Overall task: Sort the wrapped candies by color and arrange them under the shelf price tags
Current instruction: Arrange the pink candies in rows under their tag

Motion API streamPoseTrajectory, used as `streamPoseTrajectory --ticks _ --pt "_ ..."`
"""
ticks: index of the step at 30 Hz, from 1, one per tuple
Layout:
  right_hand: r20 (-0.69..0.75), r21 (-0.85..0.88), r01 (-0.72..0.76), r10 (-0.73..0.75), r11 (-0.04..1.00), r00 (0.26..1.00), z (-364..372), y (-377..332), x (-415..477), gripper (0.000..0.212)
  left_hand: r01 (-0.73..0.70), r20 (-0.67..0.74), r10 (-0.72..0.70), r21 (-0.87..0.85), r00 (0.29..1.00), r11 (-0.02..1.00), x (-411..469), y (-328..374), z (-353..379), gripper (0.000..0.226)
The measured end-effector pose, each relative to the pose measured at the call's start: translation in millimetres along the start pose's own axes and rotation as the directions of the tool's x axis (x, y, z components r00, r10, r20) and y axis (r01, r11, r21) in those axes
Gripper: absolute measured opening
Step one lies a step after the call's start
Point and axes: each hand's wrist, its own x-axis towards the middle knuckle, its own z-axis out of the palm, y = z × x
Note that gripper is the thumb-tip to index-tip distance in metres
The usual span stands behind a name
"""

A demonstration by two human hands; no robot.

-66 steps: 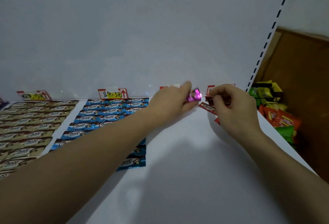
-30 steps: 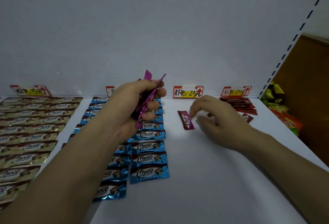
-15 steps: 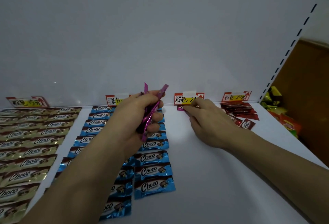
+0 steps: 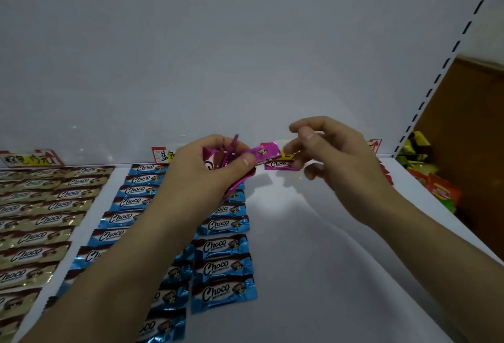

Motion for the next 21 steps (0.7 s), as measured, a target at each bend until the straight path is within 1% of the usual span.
streamPoseTrajectory --ticks 2,3,5,7,9,11,12,14,16,18,20,21 --pt "0.131 0.043 -0.055 0.049 0.998 0.990 7 -2 -5 0.032 -0.051 0.040 0.049 0.054 0.998 0.997 -3 1 6 0.013" --pt "0.161 0.035 -0.055 0.049 0.998 0.986 10 -2 -7 0.029 -0.069 0.056 0.065 0.079 0.996 0.994 -4 0 8 0.014" --pt "0.147 -0.005 -0.025 0.026 1.000 0.989 14 -1 -8 0.017 -0.095 0.073 0.086 0.131 0.994 0.987 -5 0 11 0.019" --pt "0.118 -0.015 -0.001 0.003 1.000 0.993 11 3 -7 0.013 -0.090 0.053 0.084 0.138 0.995 0.986 -5 -1 12 0.020" --pt "0.087 -0.010 0.013 -0.012 1.000 0.996 6 6 -4 0.010 -0.043 0.017 0.041 0.090 0.999 0.995 -4 -2 11 0.015" --pt "0.052 -0.057 0.018 -0.015 0.998 0.999 -3 10 1 0.010 0.045 -0.002 -0.045 -0.010 0.999 0.999 -2 -2 10 0.015" --pt "0.034 -0.109 0.019 -0.016 0.994 0.999 -9 14 4 0.011 0.088 -0.004 -0.088 -0.067 0.996 0.994 0 -2 9 0.017" --pt "0.017 -0.273 0.036 -0.033 0.961 0.999 -20 25 10 0.016 0.143 0.000 -0.145 -0.157 0.989 0.977 1 -2 6 0.019" --pt "0.038 -0.452 0.100 -0.093 0.887 0.995 -26 36 13 0.022 0.185 0.022 -0.185 -0.236 0.982 0.954 1 -1 6 0.022" --pt "0.130 -0.637 0.198 -0.148 0.745 0.980 -25 44 11 0.026 0.225 0.044 -0.221 -0.283 0.974 0.932 0 0 7 0.022" --pt "0.254 -0.767 0.257 -0.089 0.588 0.963 -23 44 8 0.028 0.250 0.055 -0.245 -0.292 0.968 0.923 0 -1 7 0.022" --pt "0.287 -0.801 0.261 -0.037 0.538 0.957 -24 43 6 0.030 0.257 0.055 -0.252 -0.291 0.966 0.922 0 -1 7 0.021"
